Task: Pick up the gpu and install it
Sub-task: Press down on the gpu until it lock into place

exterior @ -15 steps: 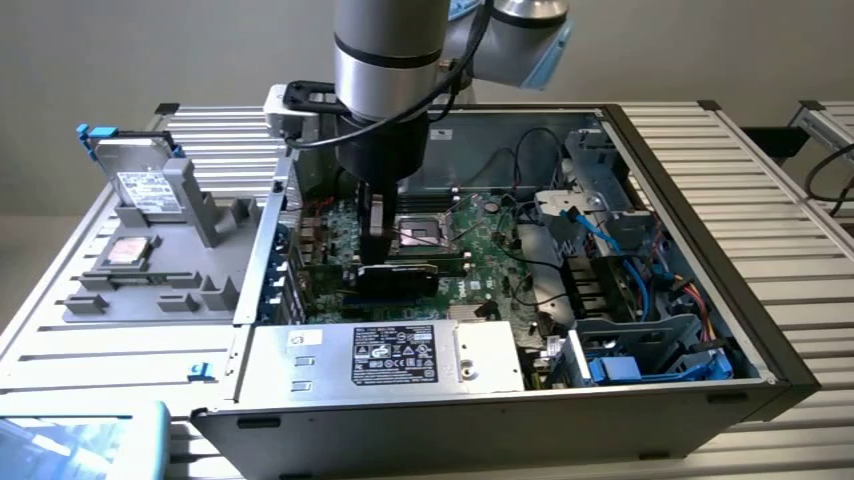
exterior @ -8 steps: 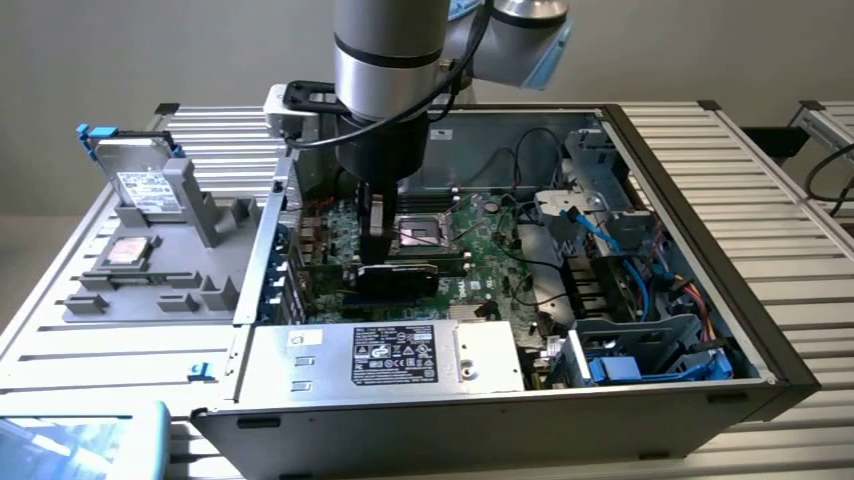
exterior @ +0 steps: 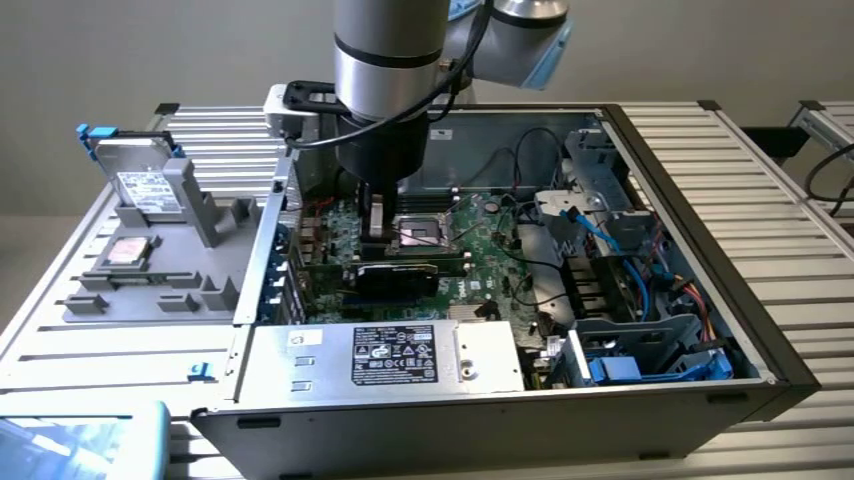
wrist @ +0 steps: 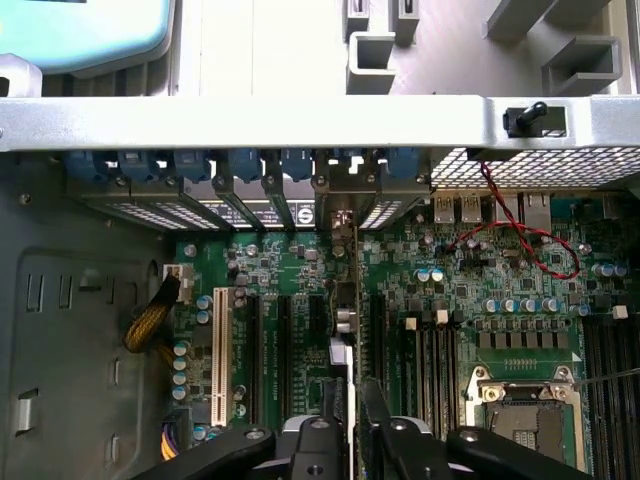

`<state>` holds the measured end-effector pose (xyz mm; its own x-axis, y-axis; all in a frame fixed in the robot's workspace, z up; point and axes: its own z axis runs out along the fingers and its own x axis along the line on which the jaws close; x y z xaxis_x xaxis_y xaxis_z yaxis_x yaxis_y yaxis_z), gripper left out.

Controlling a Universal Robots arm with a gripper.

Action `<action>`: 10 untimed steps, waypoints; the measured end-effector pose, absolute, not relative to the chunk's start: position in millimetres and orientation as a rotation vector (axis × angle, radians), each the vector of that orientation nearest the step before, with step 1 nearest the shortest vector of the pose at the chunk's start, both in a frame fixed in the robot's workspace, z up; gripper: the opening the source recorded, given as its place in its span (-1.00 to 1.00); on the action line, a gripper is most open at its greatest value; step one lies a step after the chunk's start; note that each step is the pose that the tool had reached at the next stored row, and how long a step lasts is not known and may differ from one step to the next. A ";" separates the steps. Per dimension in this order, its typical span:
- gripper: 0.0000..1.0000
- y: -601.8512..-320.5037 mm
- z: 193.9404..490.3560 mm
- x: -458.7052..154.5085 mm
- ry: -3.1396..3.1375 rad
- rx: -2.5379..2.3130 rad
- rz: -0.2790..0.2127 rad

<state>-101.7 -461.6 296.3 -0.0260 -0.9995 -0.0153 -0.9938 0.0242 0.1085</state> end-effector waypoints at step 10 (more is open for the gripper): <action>-0.76 -456.8 295.5 -106.0 -2.242 2.187 -0.048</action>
